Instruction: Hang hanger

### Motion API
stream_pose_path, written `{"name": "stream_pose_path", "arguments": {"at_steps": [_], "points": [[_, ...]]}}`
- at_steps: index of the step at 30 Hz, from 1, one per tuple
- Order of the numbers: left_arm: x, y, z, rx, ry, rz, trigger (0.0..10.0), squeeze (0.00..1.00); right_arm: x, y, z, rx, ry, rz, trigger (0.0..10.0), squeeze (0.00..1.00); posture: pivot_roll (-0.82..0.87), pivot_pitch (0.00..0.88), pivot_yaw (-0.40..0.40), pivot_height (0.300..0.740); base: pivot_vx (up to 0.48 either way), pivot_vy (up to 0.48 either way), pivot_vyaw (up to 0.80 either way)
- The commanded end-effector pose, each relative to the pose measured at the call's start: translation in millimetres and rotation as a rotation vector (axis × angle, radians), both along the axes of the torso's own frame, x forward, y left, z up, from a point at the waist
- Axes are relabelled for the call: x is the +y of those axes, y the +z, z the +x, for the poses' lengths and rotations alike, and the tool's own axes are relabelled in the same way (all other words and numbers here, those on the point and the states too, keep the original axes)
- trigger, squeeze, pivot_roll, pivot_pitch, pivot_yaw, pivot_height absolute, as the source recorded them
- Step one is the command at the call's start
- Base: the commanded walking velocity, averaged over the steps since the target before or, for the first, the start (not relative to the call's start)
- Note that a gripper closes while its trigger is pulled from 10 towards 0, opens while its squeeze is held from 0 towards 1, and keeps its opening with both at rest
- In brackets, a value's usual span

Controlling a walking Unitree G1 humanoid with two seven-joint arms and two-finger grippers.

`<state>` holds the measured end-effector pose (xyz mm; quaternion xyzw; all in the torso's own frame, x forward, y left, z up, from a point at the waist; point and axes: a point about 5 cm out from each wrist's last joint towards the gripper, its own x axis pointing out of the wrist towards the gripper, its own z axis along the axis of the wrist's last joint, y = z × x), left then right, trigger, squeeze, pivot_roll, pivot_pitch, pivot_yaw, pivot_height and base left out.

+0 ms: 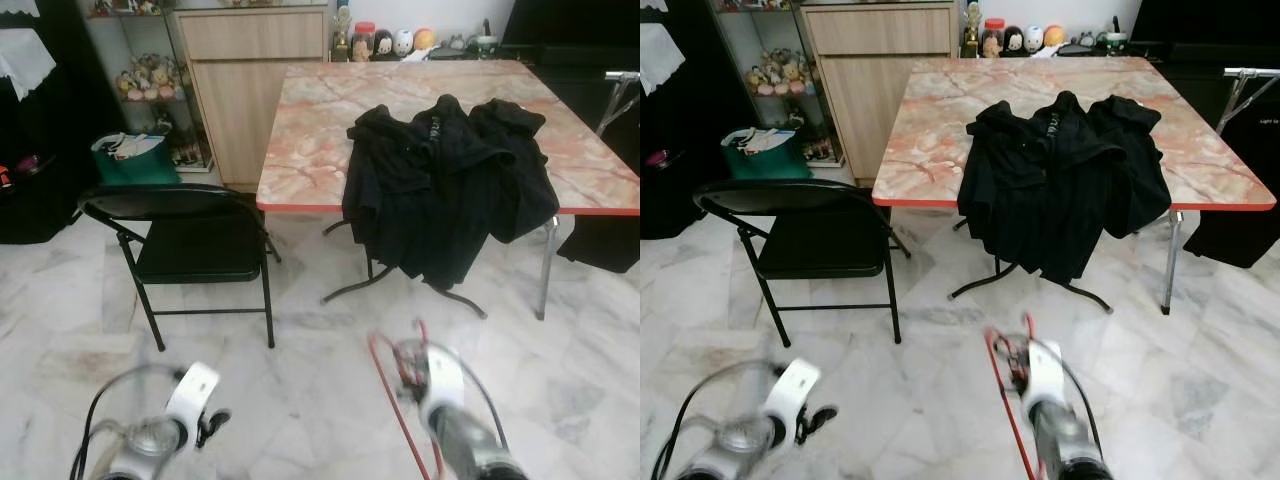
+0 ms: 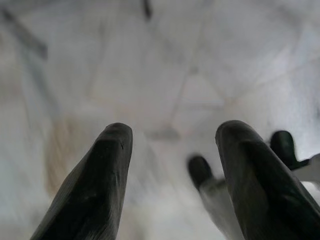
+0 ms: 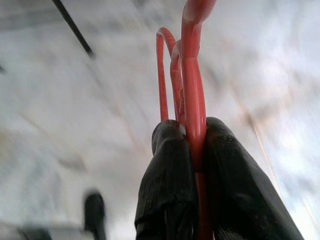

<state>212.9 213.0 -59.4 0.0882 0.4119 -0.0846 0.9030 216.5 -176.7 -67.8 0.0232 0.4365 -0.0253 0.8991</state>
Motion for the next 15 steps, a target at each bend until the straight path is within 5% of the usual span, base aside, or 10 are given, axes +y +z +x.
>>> {"name": "stream_pose_path", "arguments": {"at_steps": [1,4,7,15], "points": [[7.8,-8.3,-14.0,0.041,0.115,0.0,10.0,0.0,-6.4,-4.0,-7.7,0.015,-0.017,-0.044,10.0,0.0,0.01,0.0,0.008,0.74,0.0,0.0,0.0],[11.3,-17.5,-31.0,0.1,0.196,0.0,10.0,0.0,-9.3,-10.5,-20.2,0.054,0.004,-0.04,10.0,0.0,0.01,0.0,0.01,0.74,0.0,0.0,0.0],[8.5,-25.3,-46.0,0.159,0.156,0.014,10.0,0.0,-12.8,-15.0,-29.8,0.089,0.023,-0.042,10.0,0.0,0.0,0.0,0.013,0.74,0.0,0.0,0.0],[7.1,-28.2,-50.7,0.181,0.158,0.032,10.0,0.0,-13.4,-18.3,-37.5,0.101,0.068,-0.037,10.0,0.0,0.01,0.0,0.002,0.74,0.0,0.0,0.0]]}}
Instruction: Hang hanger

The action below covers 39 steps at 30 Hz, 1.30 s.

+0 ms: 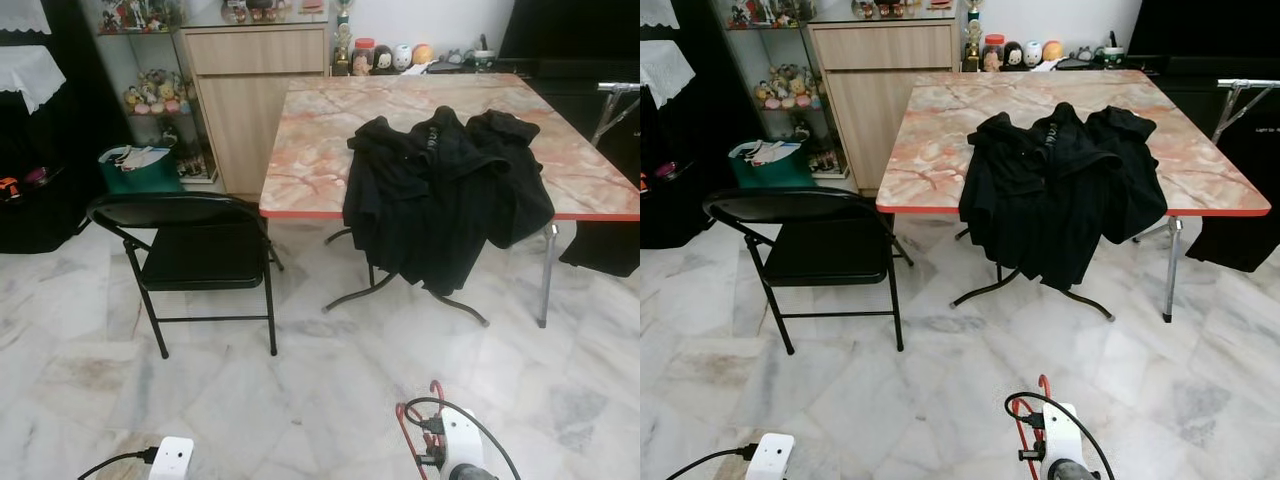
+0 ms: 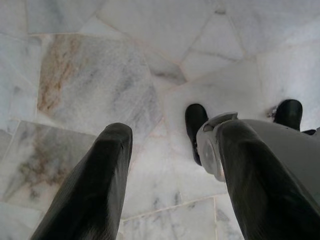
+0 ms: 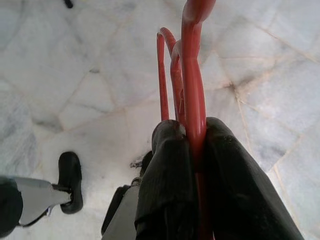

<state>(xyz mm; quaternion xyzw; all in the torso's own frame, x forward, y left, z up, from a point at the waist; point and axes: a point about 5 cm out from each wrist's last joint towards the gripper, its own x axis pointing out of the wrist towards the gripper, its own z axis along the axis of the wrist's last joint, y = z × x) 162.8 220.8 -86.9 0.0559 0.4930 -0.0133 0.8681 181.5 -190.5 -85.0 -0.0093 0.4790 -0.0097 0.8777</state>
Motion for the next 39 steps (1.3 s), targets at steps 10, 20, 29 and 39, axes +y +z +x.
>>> {"name": "stream_pose_path", "arguments": {"at_steps": [10,20,29,39], "points": [[-3.0,0.1,2.6,0.007,-0.033,0.019,10.0,0.0,1.9,-1.4,-3.0,-0.016,-0.048,0.022,10.0,0.0,0.0,0.0,0.012,0.74,0.0,-0.286,0.0],[-9.2,-2.4,-0.1,0.02,-0.039,0.001,10.0,0.0,-1.1,-3.6,-8.1,0.0,-0.088,0.023,10.0,0.0,0.01,0.0,0.009,0.74,0.0,-0.472,0.0],[-12.9,-5.3,-5.7,0.033,-0.029,-0.013,10.0,0.0,-2.4,-6.3,-14.8,0.016,-0.095,0.021,10.0,0.0,-0.02,0.0,0.007,0.74,0.0,-0.472,0.0],[-16.8,-5.8,-5.3,0.031,-0.044,-0.019,10.0,0.0,18.2,-13.4,-26.9,0.045,-0.079,0.027,10.0,0.0,-0.03,0.0,0.013,0.74,0.0,-0.472,0.0]]}}
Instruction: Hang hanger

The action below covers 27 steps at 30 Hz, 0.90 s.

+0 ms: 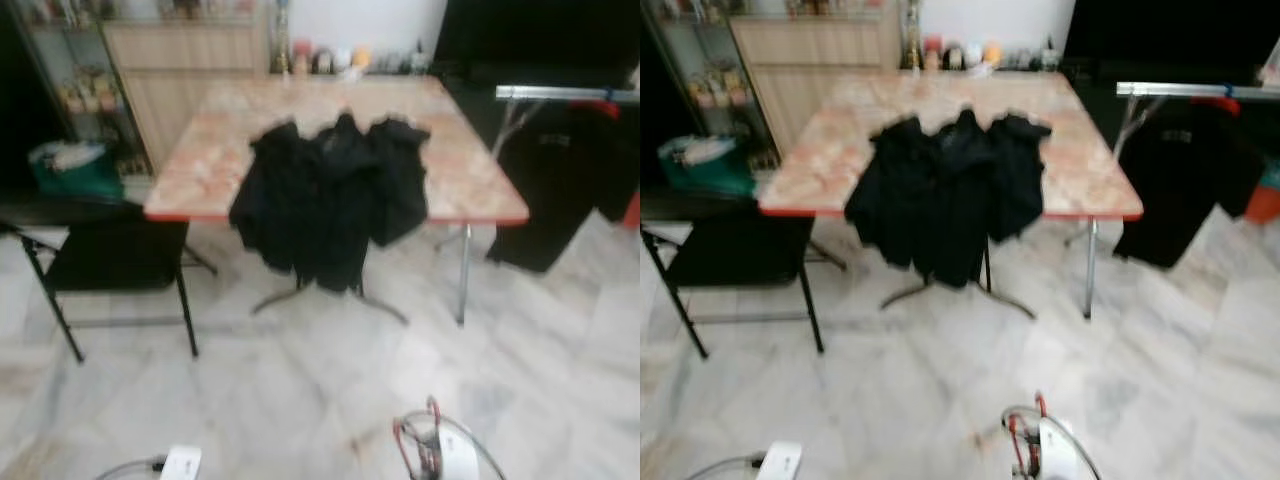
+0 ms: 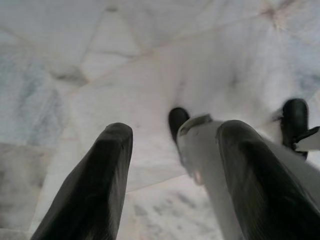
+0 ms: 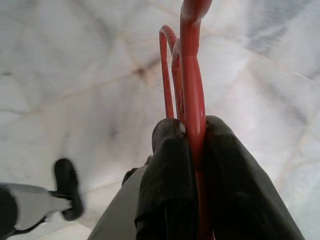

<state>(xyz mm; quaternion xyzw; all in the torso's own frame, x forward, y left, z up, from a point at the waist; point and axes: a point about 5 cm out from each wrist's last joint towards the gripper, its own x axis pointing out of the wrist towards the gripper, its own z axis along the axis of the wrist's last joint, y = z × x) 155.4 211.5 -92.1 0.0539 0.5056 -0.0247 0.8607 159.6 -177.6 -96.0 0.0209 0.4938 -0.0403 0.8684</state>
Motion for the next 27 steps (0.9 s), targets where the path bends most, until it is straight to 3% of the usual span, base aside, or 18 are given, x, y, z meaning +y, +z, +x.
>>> {"name": "stream_pose_path", "arguments": {"at_steps": [1,13,27], "points": [[-7.8,-0.4,2.6,-0.001,-0.03,-0.006,10.0,0.0,6.9,-2.9,-5.9,0.014,0.012,0.002,10.0,0.0,-0.03,0.0,0.013,0.74,0.0,-0.472,0.0],[-10.2,-0.1,4.1,-0.003,-0.042,-0.012,10.0,0.0,13.9,-6.3,-14.7,0.018,0.0,0.011,10.0,0.0,-0.03,0.0,0.017,0.74,0.0,-0.477,0.0],[-11.7,-0.5,3.4,0.001,-0.064,-0.019,10.0,0.0,5.4,-6.1,-16.2,0.021,0.03,-0.005,10.0,0.0,-0.02,0.0,0.006,0.74,0.0,-0.48,0.0]]}}
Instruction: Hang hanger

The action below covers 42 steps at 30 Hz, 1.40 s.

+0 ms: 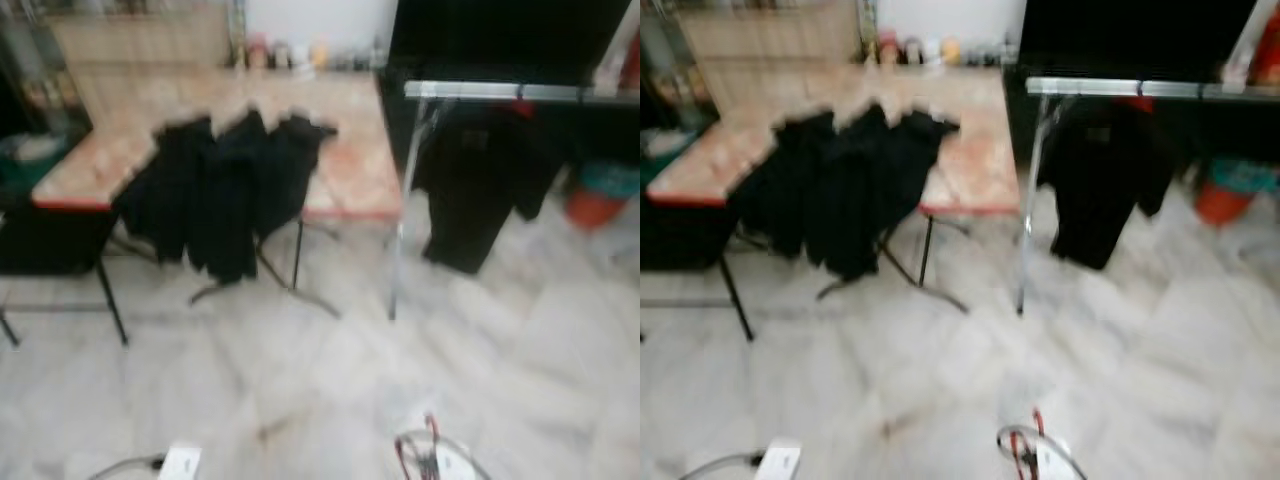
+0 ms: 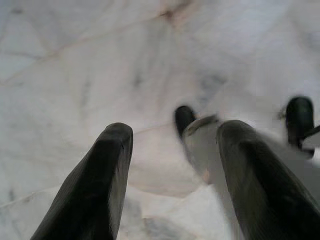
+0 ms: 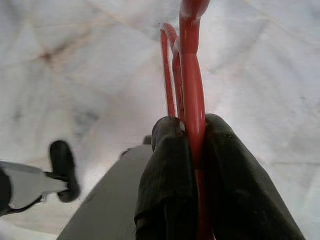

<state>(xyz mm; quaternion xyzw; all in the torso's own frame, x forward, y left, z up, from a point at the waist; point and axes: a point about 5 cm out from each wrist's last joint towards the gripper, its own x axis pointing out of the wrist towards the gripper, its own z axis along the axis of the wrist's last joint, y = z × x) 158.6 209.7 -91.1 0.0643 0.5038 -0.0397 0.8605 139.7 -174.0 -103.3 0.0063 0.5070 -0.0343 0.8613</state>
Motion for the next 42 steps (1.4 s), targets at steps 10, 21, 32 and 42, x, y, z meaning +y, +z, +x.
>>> {"name": "stream_pose_path", "arguments": {"at_steps": [10,21,32,42], "points": [[-8.9,-1.3,0.5,0.01,-0.047,-0.018,10.0,0.0,12.5,10.6,30.8,-0.055,0.027,0.025,10.0,0.0,-0.02,0.0,0.009,0.74,0.0,-0.48,0.0],[-8.9,-2.2,-1.8,0.016,-0.048,-0.022,10.0,0.0,22.6,8.9,28.2,-0.037,0.04,0.028,10.0,0.0,-0.02,0.0,0.011,0.74,0.0,-0.48,0.0],[-9.2,-4.2,-7.5,0.037,-0.065,-0.044,10.0,0.0,20.8,6.6,21.7,-0.038,0.038,0.026,10.0,0.0,-0.03,0.0,0.013,0.74,0.0,-0.208,0.0],[-8.1,-4.2,-8.9,0.025,-0.014,-0.082,10.0,0.0,-12.5,6.2,12.0,-0.055,-0.023,0.024,10.0,0.0,-0.03,0.0,0.018,0.74,0.083,0.0,0.0]]}}
